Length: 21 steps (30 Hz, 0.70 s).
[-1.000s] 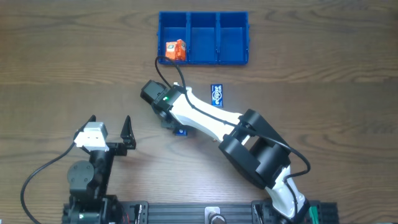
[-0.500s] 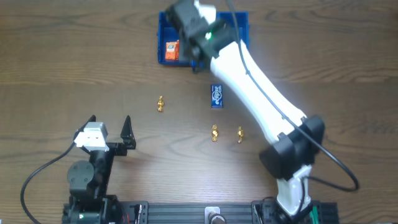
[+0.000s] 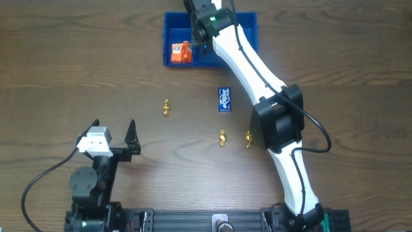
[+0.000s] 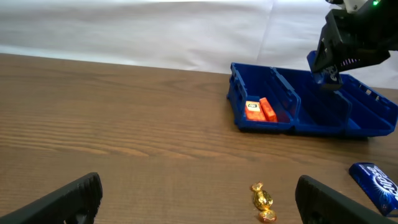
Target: Sort Candies Into Trays
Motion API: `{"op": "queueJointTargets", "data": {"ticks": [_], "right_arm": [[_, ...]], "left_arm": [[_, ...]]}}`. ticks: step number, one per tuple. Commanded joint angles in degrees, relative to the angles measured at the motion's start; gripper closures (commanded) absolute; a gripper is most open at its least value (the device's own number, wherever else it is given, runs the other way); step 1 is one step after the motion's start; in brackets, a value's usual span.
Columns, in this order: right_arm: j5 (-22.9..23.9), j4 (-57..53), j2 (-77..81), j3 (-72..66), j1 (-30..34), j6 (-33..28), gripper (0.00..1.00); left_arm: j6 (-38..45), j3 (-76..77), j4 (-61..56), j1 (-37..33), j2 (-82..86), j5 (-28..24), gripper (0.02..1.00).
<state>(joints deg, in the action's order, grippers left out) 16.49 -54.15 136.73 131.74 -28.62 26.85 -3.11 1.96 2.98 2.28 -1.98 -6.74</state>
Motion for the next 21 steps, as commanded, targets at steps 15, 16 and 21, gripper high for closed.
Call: {"op": "queueJointTargets", "data": {"ticks": [15,16,21], "right_arm": [[-0.07,-2.16,-3.34,1.29,0.72,-0.76,0.347],[-0.09,-3.54,-4.57,1.01,0.72,-0.76,0.329],[-1.51,-9.84,-13.4,-6.99,-0.44,0.33,0.24]], "left_arm": [[0.37,-1.51,1.25,-0.31,0.42,-0.33,0.02],[0.37,-1.51,1.25,-0.31,0.42,-0.33,0.02],[0.37,-1.51,1.25,-0.31,0.42,-0.33,0.02]]}}
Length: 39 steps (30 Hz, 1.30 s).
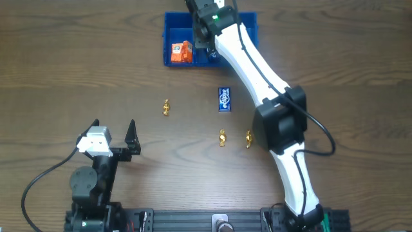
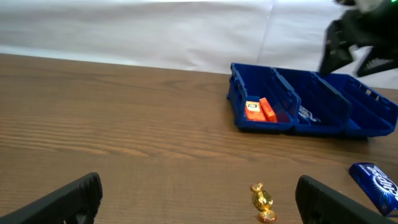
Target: Sort Candies Into Trays
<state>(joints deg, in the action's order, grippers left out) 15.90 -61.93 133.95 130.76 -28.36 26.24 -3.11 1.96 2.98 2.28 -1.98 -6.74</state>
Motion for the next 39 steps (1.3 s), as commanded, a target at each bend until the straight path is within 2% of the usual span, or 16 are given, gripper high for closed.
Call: {"op": "queueJointTargets", "data": {"ticks": [1,6,10,15,26,29,32,33,39], "right_arm": [[-2.05,-1.11,-14.01,-11.85,-1.29,0.96,0.224],[-7.67,4.96,-24.13,-34.97,-2.43,3.98,0.218],[-8.79,6.95,-23.67,-44.44,-3.04,6.82,0.218],[-11.04,12.63,-22.21,-49.75,-3.04,6.97,0.215],[-11.13,15.34,-16.24,-49.75,-1.53,8.09,0.248],[-11.17,15.93,-15.19,-49.75,-1.51,8.07,0.323],[-11.58,16.26,-14.82,-49.75,-1.51,8.07,0.54],[-11.58,16.48,-14.82,-49.75,-1.51,8.07,0.652],[-11.56,16.46,-15.37,-49.57,-1.6,8.07,0.774]], "left_arm": [[0.37,-1.51,1.25,-0.31,0.42,-0.33,0.02],[0.37,-1.51,1.25,-0.31,0.42,-0.33,0.02],[0.37,-1.51,1.25,-0.31,0.42,-0.33,0.023],[0.37,-1.51,1.25,-0.31,0.42,-0.33,0.023],[0.37,-1.51,1.25,-0.31,0.42,-0.35,0.02],[0.37,-1.51,1.25,-0.31,0.42,-0.35,0.02],[0.37,-1.51,1.25,-0.31,0.42,-0.35,0.02],[0.39,-1.51,1.25,-0.31,0.42,-0.33,0.02],[0.37,-1.51,1.25,-0.31,0.42,-0.35,0.02]]}}
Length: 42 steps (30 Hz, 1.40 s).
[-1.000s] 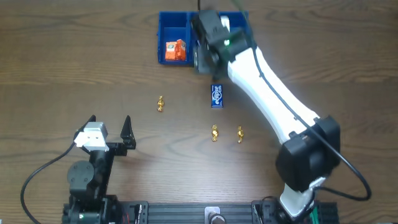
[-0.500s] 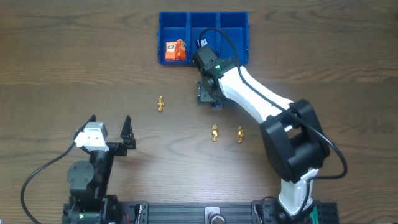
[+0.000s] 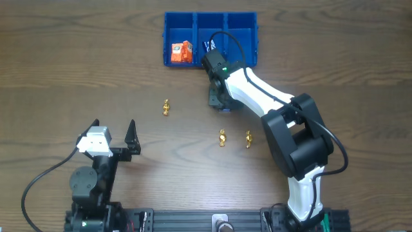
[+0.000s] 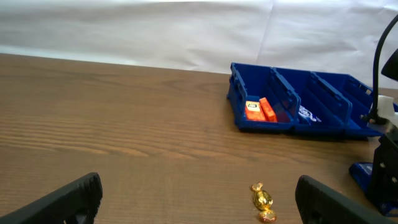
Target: Sort Candies Into Trays
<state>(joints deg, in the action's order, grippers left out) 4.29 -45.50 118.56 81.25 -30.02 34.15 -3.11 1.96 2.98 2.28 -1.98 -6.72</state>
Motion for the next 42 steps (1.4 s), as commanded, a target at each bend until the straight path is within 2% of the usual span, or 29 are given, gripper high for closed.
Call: {"op": "queueJointTargets", "data": {"ticks": [1,6,10,12,19,23,31,42], "right_arm": [[0.07,-0.15,-1.14,0.02,-0.07,0.11,0.776],[3.17,-2.23,-13.66,2.05,0.59,-1.84,0.781],[3.91,-10.6,-14.75,13.18,3.39,-5.84,0.781],[4.24,-11.47,-14.27,18.03,4.07,-7.61,0.781],[4.68,-12.17,-2.62,37.83,5.03,-11.02,0.77],[4.63,-11.74,5.97,44.76,5.03,-11.56,0.77],[4.57,-8.07,15.96,45.86,5.01,-11.54,0.77],[3.56,-7.1,17.0,45.86,4.2,-10.36,0.691]], "left_arm": [[0.37,-1.51,1.25,-0.31,0.42,-0.35,0.02],[0.37,-1.51,1.25,-0.31,0.42,-0.35,0.02],[0.37,-1.51,1.25,-0.31,0.42,-0.35,0.02],[0.37,-1.51,1.25,-0.31,0.42,-0.35,0.02],[0.37,-1.51,1.25,-0.31,0.42,-0.35,0.023],[0.37,-1.51,1.25,-0.31,0.42,-0.37,0.023],[0.39,-1.51,1.25,-0.31,0.42,-0.35,0.02],[0.37,-1.51,1.25,-0.31,0.42,-0.37,0.02]]}}
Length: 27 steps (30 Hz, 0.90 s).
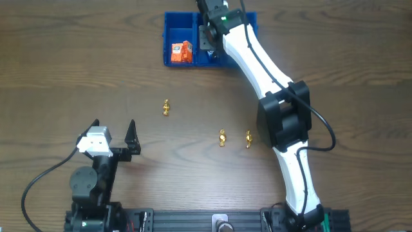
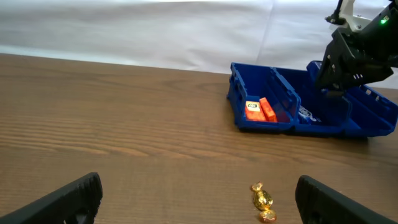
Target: Sort Candies Into Trays
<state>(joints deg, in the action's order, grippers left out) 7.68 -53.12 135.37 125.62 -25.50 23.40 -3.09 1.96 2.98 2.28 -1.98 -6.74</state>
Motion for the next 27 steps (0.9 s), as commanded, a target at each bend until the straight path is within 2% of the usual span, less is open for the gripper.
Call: {"op": "queueJointTargets", "data": {"ticks": [1,2,3,6,13,18,22,27], "right_arm": [[0.13,0.59,0.2,1.49,-0.35,0.57,0.676],[0.13,0.76,0.2,1.49,-0.39,0.57,0.608],[0.13,0.9,0.2,1.53,-0.46,0.55,0.498],[0.13,0.83,0.2,2.19,-0.63,0.52,0.343],[0.15,-2.47,-5.38,4.66,-3.1,0.52,0.332],[0.22,-9.68,-9.92,4.63,-10.93,0.83,0.301],[0.15,-12.11,-9.7,1.53,-17.29,6.08,0.277],[-0.09,-11.91,-6.16,-2.67,-21.68,13.25,0.275]], "left_arm": [[0.37,-1.51,1.25,-0.31,0.42,-0.33,0.02],[0.35,-1.51,1.25,-0.31,0.42,-0.33,0.02],[0.35,-1.51,1.25,-0.31,0.42,-0.33,0.02],[0.35,-1.51,1.25,-0.31,0.42,-0.35,0.02],[0.35,-1.51,1.25,-0.31,0.42,-0.33,0.02],[0.35,-1.51,1.25,-0.31,0.42,-0.33,0.02],[0.35,-1.51,1.25,-0.31,0.42,-0.35,0.02],[0.35,-1.51,1.25,-0.31,0.42,-0.33,0.02]]}}
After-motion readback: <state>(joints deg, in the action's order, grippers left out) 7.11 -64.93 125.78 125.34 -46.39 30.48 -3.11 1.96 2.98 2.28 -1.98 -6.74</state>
